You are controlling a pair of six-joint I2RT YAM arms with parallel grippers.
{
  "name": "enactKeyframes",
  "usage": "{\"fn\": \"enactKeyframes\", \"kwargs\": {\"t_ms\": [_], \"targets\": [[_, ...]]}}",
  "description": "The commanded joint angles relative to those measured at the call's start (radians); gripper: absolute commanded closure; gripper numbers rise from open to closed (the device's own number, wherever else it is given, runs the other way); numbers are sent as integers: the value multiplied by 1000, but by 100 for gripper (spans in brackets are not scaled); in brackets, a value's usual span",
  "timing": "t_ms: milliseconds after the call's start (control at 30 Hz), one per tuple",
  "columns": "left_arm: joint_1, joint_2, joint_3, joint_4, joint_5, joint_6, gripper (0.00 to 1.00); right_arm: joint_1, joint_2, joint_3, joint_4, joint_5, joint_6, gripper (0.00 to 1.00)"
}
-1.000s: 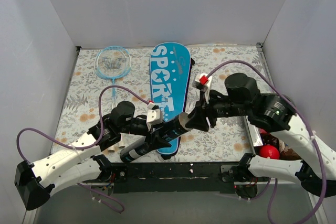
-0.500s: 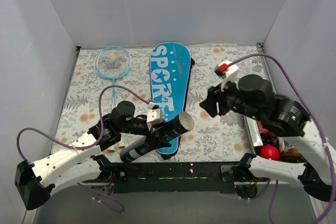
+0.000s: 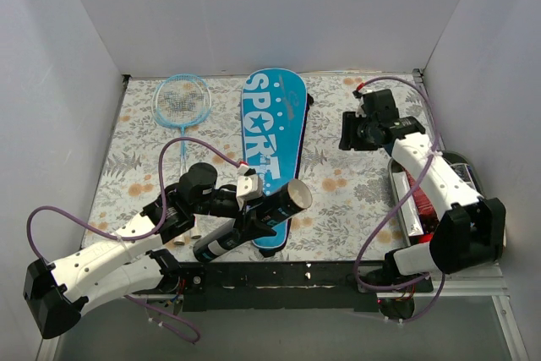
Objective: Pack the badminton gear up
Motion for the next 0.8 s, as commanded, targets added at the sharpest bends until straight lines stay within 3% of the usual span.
{"fn": "enactKeyframes", "kwargs": {"t_ms": [0,767], "targets": [[-3,-21,1,30,-6,12,77,-8,81,-78,163,-76,13,45],[-3,-24,1,35,3,9,77,-36,382,-52,214,112,27,50]]}}
